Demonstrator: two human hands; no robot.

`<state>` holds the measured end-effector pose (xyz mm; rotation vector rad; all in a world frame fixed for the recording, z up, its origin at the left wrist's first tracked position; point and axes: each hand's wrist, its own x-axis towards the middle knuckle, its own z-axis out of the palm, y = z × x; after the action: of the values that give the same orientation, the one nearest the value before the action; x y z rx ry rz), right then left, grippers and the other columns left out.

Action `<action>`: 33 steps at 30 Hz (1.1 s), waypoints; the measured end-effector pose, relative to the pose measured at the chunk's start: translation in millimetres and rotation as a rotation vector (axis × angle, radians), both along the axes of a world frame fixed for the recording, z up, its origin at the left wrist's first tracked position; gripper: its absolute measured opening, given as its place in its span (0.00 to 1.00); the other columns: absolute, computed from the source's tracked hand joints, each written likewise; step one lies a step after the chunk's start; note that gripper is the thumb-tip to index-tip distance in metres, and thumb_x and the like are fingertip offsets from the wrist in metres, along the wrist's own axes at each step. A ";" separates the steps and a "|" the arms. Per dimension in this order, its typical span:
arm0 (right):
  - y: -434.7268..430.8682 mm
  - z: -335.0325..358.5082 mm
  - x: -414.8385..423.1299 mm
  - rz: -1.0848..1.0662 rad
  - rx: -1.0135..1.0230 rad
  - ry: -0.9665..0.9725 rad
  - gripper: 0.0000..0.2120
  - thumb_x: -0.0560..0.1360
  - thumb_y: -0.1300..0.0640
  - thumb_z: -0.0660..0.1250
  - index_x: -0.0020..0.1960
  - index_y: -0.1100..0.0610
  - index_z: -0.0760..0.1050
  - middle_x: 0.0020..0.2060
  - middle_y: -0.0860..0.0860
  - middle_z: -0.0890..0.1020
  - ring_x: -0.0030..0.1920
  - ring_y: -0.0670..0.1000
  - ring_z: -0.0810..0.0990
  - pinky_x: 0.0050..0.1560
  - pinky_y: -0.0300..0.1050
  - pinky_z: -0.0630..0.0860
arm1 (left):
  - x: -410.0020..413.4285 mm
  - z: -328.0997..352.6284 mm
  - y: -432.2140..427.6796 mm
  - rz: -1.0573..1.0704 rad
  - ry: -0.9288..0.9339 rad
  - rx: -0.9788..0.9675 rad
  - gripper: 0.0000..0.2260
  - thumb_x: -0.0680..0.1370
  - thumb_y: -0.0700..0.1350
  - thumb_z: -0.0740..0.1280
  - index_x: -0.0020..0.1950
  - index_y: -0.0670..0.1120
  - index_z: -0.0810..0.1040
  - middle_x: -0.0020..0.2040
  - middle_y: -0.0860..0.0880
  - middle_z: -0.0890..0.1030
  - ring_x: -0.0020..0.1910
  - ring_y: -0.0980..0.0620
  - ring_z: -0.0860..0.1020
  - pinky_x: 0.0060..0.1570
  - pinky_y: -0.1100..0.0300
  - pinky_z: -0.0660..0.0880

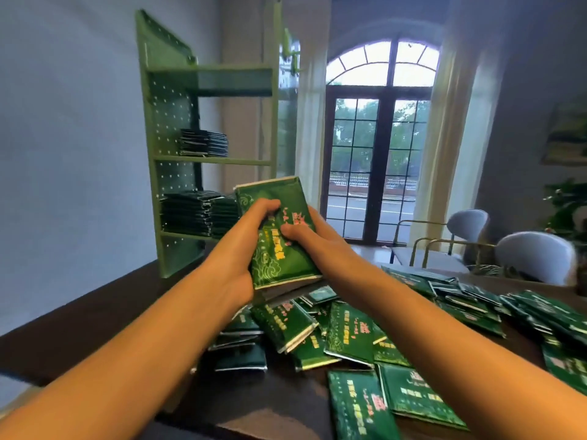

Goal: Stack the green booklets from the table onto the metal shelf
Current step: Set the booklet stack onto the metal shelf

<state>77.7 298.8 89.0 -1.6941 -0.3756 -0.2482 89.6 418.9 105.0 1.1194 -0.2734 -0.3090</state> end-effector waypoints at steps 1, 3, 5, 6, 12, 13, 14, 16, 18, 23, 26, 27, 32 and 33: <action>7.2 2.8 8.7 0.004 0.025 0.011 0.16 0.78 0.56 0.63 0.64 0.50 0.68 0.50 0.53 0.82 0.44 0.49 0.82 0.43 0.42 0.78 | 10.4 5.0 6.0 0.037 -0.044 0.037 0.21 0.79 0.44 0.61 0.30 0.42 0.84 0.31 0.43 0.83 0.29 0.52 0.83 0.29 0.60 0.80; 19.5 8.5 25.4 0.007 0.070 0.020 0.15 0.77 0.55 0.63 0.64 0.50 0.70 0.50 0.52 0.82 0.46 0.51 0.83 0.46 0.44 0.78 | 12.8 19.4 21.1 0.063 -0.170 0.229 0.24 0.81 0.38 0.57 0.29 0.38 0.82 0.26 0.41 0.80 0.26 0.58 0.81 0.40 0.62 0.79; 30.6 17.0 41.0 -0.009 0.095 0.030 0.14 0.77 0.53 0.64 0.62 0.51 0.71 0.50 0.52 0.83 0.47 0.52 0.83 0.47 0.46 0.79 | 28.9 24.5 39.5 0.140 -0.229 0.148 0.15 0.82 0.37 0.55 0.57 0.27 0.75 0.53 0.26 0.78 0.55 0.54 0.81 0.61 0.60 0.66; 33.7 20.3 47.0 -0.021 0.115 0.033 0.14 0.76 0.53 0.64 0.61 0.52 0.72 0.49 0.52 0.83 0.46 0.51 0.83 0.45 0.45 0.78 | 37.2 27.6 42.3 0.152 -0.241 0.090 0.17 0.83 0.37 0.53 0.67 0.26 0.65 0.67 0.28 0.70 0.68 0.47 0.72 0.62 0.60 0.60; 63.6 55.2 98.6 -0.038 0.162 0.024 0.17 0.75 0.50 0.65 0.61 0.55 0.71 0.48 0.53 0.82 0.44 0.51 0.82 0.42 0.43 0.76 | 67.7 50.3 76.3 0.046 -0.113 0.348 0.15 0.76 0.48 0.66 0.55 0.38 0.81 0.45 0.42 0.85 0.38 0.52 0.83 0.49 0.53 0.77; 66.6 60.2 106.1 -0.035 0.169 0.034 0.18 0.75 0.49 0.65 0.61 0.56 0.71 0.47 0.53 0.82 0.44 0.51 0.82 0.41 0.43 0.76 | 75.3 53.7 82.5 0.025 -0.105 0.350 0.13 0.74 0.51 0.67 0.50 0.43 0.82 0.43 0.43 0.85 0.38 0.49 0.83 0.46 0.55 0.78; 70.9 68.5 115.2 -0.033 0.150 0.038 0.20 0.74 0.47 0.65 0.62 0.56 0.71 0.47 0.53 0.82 0.44 0.51 0.82 0.42 0.44 0.76 | 83.8 58.2 89.6 0.022 -0.117 0.343 0.12 0.73 0.52 0.67 0.47 0.44 0.82 0.42 0.44 0.85 0.37 0.49 0.83 0.44 0.56 0.79; 73.4 83.3 131.5 -0.038 0.076 0.048 0.28 0.69 0.41 0.67 0.63 0.56 0.72 0.49 0.53 0.83 0.47 0.52 0.83 0.45 0.45 0.77 | 96.5 72.6 92.3 0.034 -0.117 0.342 0.12 0.75 0.52 0.66 0.43 0.43 0.81 0.38 0.44 0.85 0.33 0.49 0.83 0.40 0.58 0.79; 73.4 100.0 145.7 -0.040 0.020 0.054 0.30 0.68 0.39 0.66 0.63 0.55 0.71 0.51 0.54 0.83 0.48 0.53 0.83 0.47 0.46 0.78 | 114.1 88.1 93.3 0.067 -0.114 0.340 0.12 0.75 0.52 0.67 0.42 0.43 0.80 0.36 0.45 0.84 0.33 0.49 0.83 0.40 0.58 0.79; 67.7 129.4 170.1 -0.183 -0.115 -0.100 0.33 0.77 0.44 0.63 0.74 0.54 0.52 0.60 0.48 0.71 0.55 0.52 0.75 0.59 0.51 0.73 | 157.5 109.0 90.2 0.067 -0.122 0.351 0.14 0.73 0.54 0.69 0.48 0.43 0.79 0.44 0.43 0.83 0.47 0.44 0.81 0.51 0.51 0.78; 62.6 137.7 175.7 -0.350 -0.340 -0.424 0.30 0.79 0.50 0.61 0.75 0.53 0.51 0.55 0.46 0.64 0.55 0.45 0.67 0.53 0.40 0.64 | 180.0 116.8 85.0 0.069 -0.122 0.364 0.16 0.74 0.56 0.68 0.49 0.43 0.77 0.45 0.43 0.81 0.48 0.44 0.79 0.50 0.51 0.78; 61.2 139.0 178.2 -0.388 -0.416 -0.529 0.28 0.79 0.51 0.62 0.74 0.53 0.54 0.55 0.46 0.63 0.54 0.44 0.65 0.52 0.40 0.63 | 188.2 119.2 84.5 0.071 -0.122 0.380 0.16 0.74 0.56 0.69 0.48 0.43 0.77 0.44 0.44 0.80 0.47 0.44 0.79 0.47 0.52 0.78; 54.0 139.8 197.2 -0.388 -0.856 -0.727 0.26 0.75 0.46 0.66 0.68 0.55 0.63 0.61 0.51 0.71 0.54 0.50 0.73 0.54 0.49 0.75 | 215.5 129.3 80.0 0.048 -0.110 0.418 0.15 0.74 0.56 0.68 0.47 0.44 0.77 0.40 0.45 0.79 0.43 0.47 0.78 0.42 0.56 0.76; 51.4 140.1 200.7 -0.375 -0.934 -0.709 0.27 0.73 0.44 0.67 0.67 0.53 0.63 0.61 0.51 0.70 0.53 0.50 0.74 0.54 0.50 0.76 | 220.8 130.4 79.0 0.044 -0.103 0.428 0.15 0.74 0.56 0.67 0.47 0.44 0.77 0.39 0.46 0.79 0.41 0.48 0.78 0.40 0.56 0.76</action>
<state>278.4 350.2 229.0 -2.5658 -0.7702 -1.0970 310.4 497.9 235.5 1.5644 -0.2801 -0.2773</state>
